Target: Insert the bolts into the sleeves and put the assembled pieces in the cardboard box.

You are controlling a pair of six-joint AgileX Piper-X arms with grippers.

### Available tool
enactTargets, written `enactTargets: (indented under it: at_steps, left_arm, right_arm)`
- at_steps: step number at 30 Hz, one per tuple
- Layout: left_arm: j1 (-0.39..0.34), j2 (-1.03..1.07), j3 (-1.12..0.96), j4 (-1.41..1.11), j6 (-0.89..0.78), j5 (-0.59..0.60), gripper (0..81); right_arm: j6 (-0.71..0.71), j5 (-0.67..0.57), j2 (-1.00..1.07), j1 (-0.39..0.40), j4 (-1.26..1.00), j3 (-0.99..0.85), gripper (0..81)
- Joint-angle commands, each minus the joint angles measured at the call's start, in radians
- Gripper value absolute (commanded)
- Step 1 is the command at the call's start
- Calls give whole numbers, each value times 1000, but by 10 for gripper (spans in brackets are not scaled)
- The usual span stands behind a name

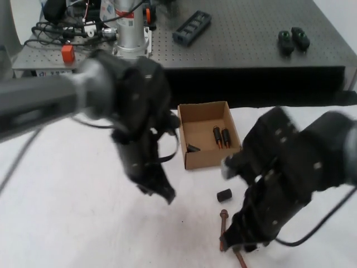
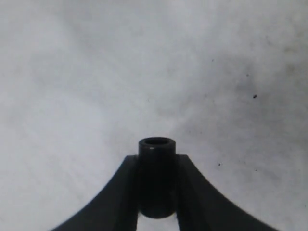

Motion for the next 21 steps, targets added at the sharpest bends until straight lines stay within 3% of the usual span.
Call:
enactTargets:
  at_steps: [1, 7, 9, 12, 14, 21]
  left_arm:
    - [7, -73, 88, -63, -37, -1, 7]
    - [7, -210, 168, -105, -46, 32, 7]
    - [7, -229, 168, -104, -46, 32, 7]
    - [7, -253, 168, -104, -46, 32, 7]
    - [7, -266, 168, -100, -48, 62, 7]
    - [7, -400, 278, -255, -188, 440, 7]
  right_arm:
    - [4, 2, 64, 3, -36, 3, 315]
    - [4, 2, 149, 3, -115, 3, 301]
    - [4, 5, 156, 3, -125, 3, 237]
    - [-18, 24, 155, 3, -115, 3, 41]
    - [-35, 24, 155, 3, -124, 3, 24]
    - [8, -38, -20, -37, -277, 17, 24]
